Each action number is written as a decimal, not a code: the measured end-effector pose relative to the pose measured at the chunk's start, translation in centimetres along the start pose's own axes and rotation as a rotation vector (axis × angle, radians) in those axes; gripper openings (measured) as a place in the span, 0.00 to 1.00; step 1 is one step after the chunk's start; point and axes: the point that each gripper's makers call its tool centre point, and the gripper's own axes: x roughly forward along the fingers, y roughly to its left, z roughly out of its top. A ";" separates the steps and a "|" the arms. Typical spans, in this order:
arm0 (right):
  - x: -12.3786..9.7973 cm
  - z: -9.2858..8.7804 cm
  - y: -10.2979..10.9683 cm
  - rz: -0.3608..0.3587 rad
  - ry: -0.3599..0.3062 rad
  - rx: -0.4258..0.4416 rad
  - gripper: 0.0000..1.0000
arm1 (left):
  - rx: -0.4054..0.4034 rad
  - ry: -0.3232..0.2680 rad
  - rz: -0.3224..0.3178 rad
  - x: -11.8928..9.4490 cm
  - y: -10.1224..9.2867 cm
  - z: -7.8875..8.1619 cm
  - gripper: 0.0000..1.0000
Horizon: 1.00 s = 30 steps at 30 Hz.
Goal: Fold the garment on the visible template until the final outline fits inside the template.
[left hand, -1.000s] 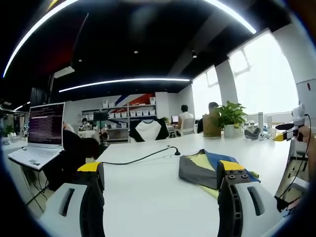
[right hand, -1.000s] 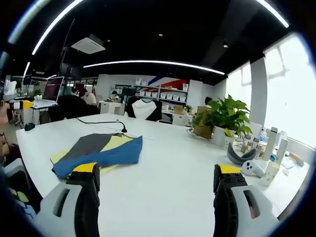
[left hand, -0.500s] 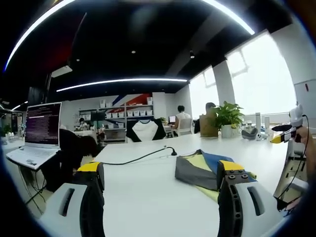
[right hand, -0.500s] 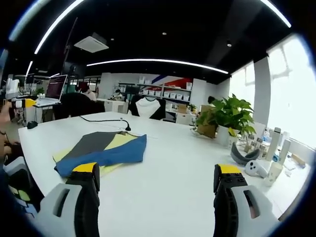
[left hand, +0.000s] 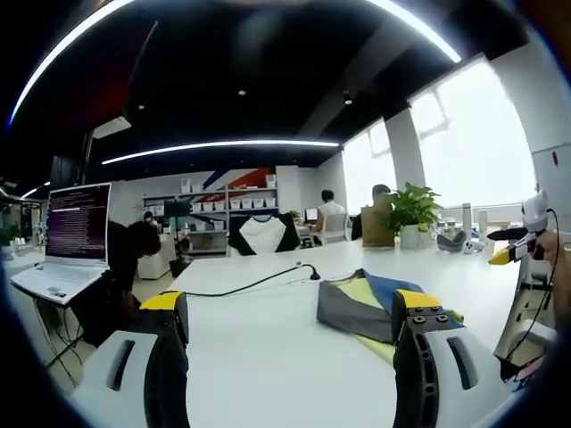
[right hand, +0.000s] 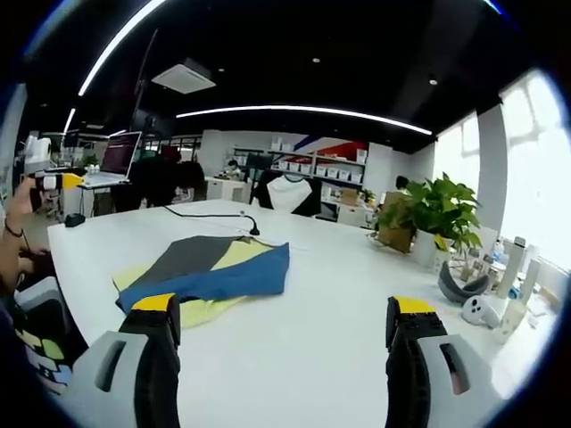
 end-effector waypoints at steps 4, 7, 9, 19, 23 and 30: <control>0.4 -0.1 0.6 0.017 0.006 -0.004 0.98 | 0.000 0.000 -0.001 0.0 0.0 0.0 1.00; 0.5 -0.1 1.1 0.029 0.007 -0.007 0.97 | 0.001 0.002 -0.003 0.1 -0.1 -0.1 1.00; 0.6 -0.2 1.6 0.041 0.009 -0.011 0.97 | 0.002 0.006 -0.004 0.1 -0.1 -0.2 1.00; 1.1 -0.3 3.7 0.096 0.012 -0.012 0.95 | -0.010 0.003 -0.011 0.1 -0.4 -0.2 1.00; 1.3 -0.3 4.0 0.098 0.017 -0.015 0.96 | -0.001 0.006 -0.006 0.1 -0.3 -0.2 1.00; 1.7 -0.5 5.3 0.128 0.023 -0.024 0.96 | 0.005 0.006 -0.003 0.0 -0.3 -0.1 1.00</control>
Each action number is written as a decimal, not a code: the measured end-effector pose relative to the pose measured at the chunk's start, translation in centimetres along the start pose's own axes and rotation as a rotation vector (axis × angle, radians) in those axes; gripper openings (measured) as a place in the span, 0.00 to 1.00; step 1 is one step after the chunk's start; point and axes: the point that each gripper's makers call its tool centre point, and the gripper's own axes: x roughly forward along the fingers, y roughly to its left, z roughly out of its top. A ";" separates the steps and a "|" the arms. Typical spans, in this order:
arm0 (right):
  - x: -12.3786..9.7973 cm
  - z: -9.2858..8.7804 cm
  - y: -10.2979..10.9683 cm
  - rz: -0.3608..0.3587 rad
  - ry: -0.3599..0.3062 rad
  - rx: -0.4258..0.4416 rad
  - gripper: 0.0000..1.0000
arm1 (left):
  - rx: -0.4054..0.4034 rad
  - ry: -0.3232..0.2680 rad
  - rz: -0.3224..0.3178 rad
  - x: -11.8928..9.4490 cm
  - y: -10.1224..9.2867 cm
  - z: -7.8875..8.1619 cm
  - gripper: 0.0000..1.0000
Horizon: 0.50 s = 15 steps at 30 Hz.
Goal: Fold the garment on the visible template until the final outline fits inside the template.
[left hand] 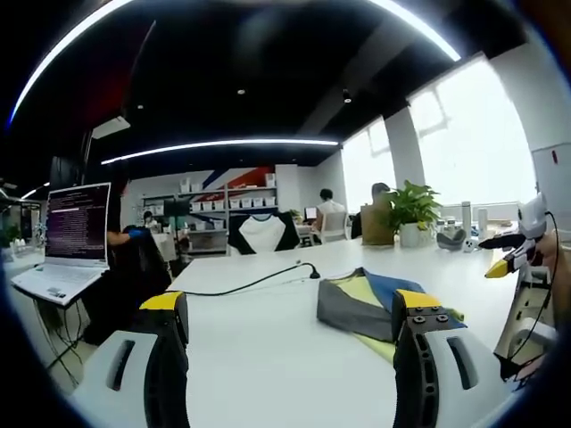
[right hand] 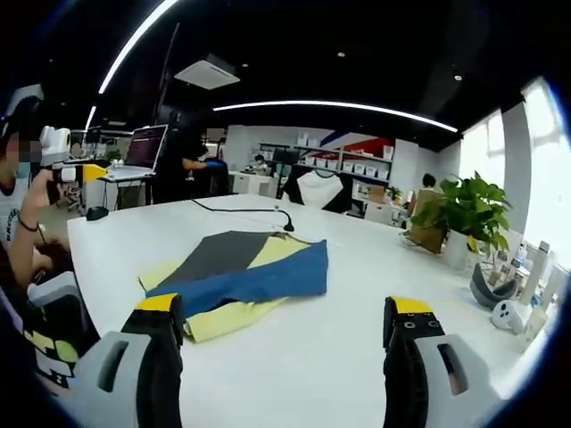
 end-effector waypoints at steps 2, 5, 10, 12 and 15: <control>0.1 0.0 0.3 0.006 0.001 0.002 0.96 | 0.005 0.001 -0.002 0.0 -0.1 0.0 1.00; 0.4 -0.2 0.8 0.019 0.008 0.000 0.96 | 0.015 0.009 -0.016 0.1 -0.4 -0.1 1.00; 0.8 -0.2 1.4 0.034 0.011 -0.004 0.97 | 0.014 0.011 -0.019 0.1 -0.3 -0.1 1.00; 0.9 -0.2 1.6 0.042 0.013 -0.007 0.97 | 0.015 0.011 -0.017 0.1 -0.2 -0.1 1.00; 1.2 -0.4 1.9 0.051 0.020 -0.010 0.97 | 0.013 0.009 -0.014 0.0 -0.1 0.0 1.00</control>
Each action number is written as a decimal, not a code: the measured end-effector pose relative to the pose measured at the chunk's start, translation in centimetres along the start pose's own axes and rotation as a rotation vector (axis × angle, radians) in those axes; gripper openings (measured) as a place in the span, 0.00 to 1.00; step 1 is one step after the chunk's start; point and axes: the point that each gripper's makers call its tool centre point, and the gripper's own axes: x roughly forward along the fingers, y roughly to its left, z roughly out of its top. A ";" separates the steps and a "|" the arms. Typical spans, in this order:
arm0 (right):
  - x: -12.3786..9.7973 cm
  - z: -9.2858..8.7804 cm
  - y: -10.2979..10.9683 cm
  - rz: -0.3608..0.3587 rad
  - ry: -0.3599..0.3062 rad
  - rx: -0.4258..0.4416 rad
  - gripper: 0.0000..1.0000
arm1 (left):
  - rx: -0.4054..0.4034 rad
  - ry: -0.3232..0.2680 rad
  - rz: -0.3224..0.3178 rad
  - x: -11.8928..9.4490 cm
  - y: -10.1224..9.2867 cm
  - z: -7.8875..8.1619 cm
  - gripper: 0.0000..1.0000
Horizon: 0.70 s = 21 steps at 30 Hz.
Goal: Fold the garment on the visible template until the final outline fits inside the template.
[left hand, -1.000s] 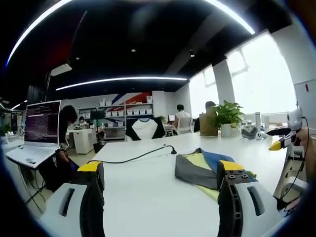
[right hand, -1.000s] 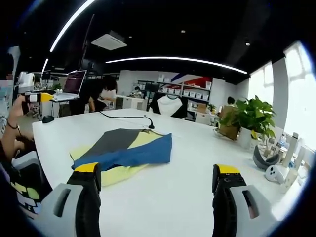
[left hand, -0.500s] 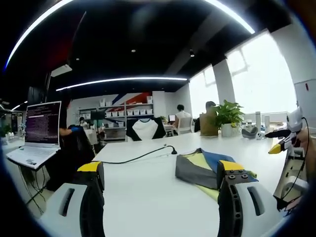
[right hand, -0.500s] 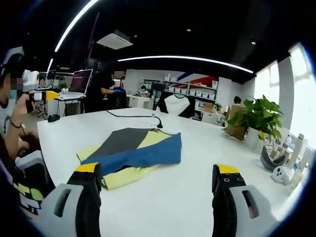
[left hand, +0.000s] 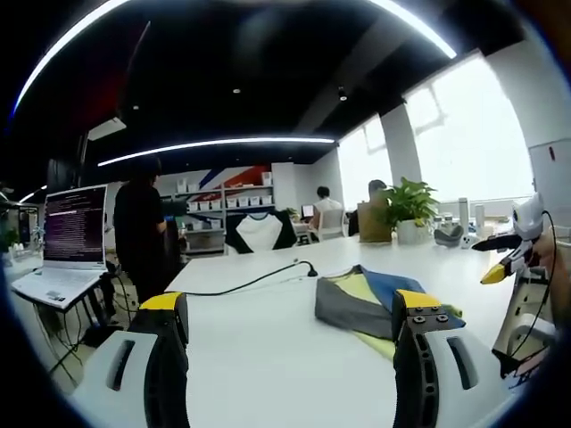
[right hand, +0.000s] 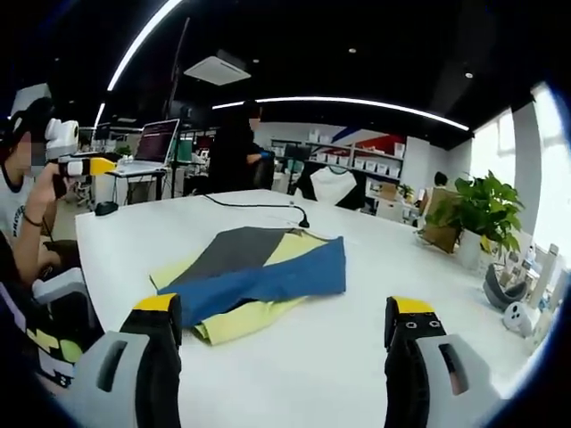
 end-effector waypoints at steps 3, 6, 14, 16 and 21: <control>0.3 -0.2 0.4 0.012 0.006 -0.004 0.97 | 0.001 0.000 0.001 0.0 0.1 0.0 1.00; 0.6 -0.2 0.7 0.016 0.006 -0.017 0.99 | 0.002 0.000 -0.001 0.0 0.0 0.0 1.00; 1.0 -0.2 2.0 0.047 0.010 -0.047 1.00 | 0.005 0.008 -0.008 0.1 -0.2 -0.2 1.00; 1.1 -0.2 2.3 0.057 0.012 -0.054 1.00 | 0.006 0.010 -0.008 0.1 -0.2 -0.2 1.00; 1.4 -0.3 3.0 0.074 0.017 -0.060 1.00 | 0.006 0.010 -0.006 0.0 -0.2 -0.2 1.00</control>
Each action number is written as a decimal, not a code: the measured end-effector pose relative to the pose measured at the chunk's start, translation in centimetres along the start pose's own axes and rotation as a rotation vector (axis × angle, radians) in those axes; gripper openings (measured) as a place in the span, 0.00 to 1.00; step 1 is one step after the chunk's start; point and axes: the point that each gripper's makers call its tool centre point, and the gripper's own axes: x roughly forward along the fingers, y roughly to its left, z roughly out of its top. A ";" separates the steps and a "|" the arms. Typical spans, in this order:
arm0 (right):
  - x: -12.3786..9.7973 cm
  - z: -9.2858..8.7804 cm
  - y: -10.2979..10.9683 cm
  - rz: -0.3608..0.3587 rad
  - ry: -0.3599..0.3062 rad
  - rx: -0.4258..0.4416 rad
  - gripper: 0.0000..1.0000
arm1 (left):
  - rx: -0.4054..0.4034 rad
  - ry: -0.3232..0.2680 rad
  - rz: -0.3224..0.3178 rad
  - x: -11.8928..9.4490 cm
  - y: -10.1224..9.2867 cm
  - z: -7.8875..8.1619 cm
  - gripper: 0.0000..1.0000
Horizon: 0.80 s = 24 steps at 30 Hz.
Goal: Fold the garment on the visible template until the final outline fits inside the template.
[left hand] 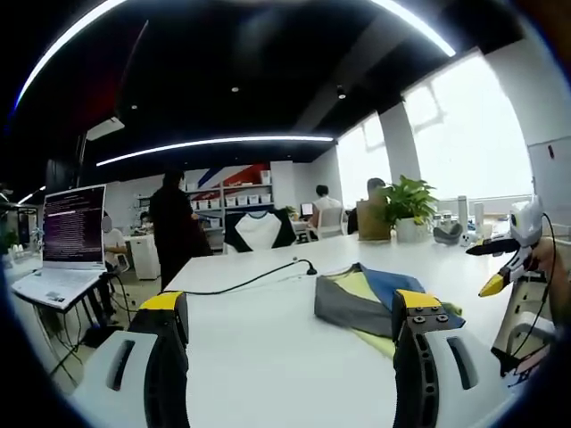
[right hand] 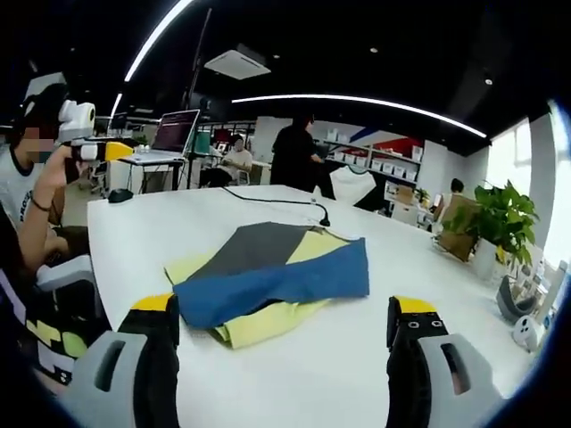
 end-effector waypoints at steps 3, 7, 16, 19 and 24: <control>0.2 0.0 0.5 0.011 0.003 -0.003 1.00 | -0.001 0.000 0.001 0.0 0.0 0.0 1.00; 0.6 -0.1 1.1 0.026 0.009 -0.014 1.00 | -0.002 0.002 -0.002 0.0 0.0 -0.1 1.00; 1.4 -0.4 2.8 0.073 0.021 -0.030 1.00 | -0.003 0.004 -0.003 0.0 0.0 -0.1 1.00; 1.8 -0.5 3.5 0.090 0.021 -0.053 1.00 | -0.002 0.006 -0.001 0.0 0.1 -0.1 1.00; 2.3 -0.7 4.7 0.124 0.028 -0.062 1.00 | 0.000 0.010 0.000 0.2 0.2 -0.2 1.00</control>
